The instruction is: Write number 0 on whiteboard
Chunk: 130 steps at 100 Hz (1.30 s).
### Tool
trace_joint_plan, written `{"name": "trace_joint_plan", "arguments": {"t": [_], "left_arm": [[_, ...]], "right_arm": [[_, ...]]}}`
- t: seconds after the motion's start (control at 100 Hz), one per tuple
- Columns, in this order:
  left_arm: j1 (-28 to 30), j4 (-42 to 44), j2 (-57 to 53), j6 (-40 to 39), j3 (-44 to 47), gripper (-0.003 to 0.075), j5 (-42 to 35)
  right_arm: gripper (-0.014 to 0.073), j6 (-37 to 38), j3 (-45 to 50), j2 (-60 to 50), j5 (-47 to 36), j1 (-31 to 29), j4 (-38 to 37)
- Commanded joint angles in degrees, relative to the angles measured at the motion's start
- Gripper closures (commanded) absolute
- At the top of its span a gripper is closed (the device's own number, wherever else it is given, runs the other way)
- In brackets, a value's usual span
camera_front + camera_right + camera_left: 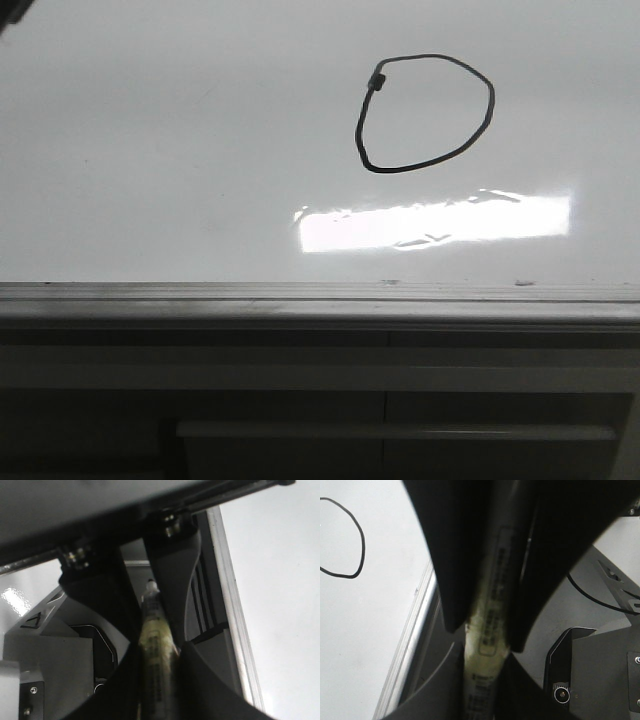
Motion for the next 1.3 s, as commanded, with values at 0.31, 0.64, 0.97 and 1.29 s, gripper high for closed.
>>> {"name": "trace_joint_plan", "arguments": {"t": [0.31,0.64,0.97,1.29], "left_arm": [[-0.1,0.4,-0.3,-3.0,-2.1,0.0740,-7.6],[-0.1,0.0,-0.3,-3.1,-2.1,0.0740,-7.6],[-0.1,4.4,-0.3,-12.5,-2.1,0.0740,-8.6],[0.2,37.2,0.2,-57.7,2.4,0.0740,-12.7]], "right_arm": [[0.0560,0.0,-1.9,-1.0,-4.0,0.0,0.8],[0.0092,0.0,-2.0,-1.4,-4.0,-0.1,-3.2],[0.0096,12.6,-2.6,-11.5,-2.1,-2.8,-26.1],[0.0571,20.5,-1.4,-25.5,2.5,-7.3,-27.7]]}}
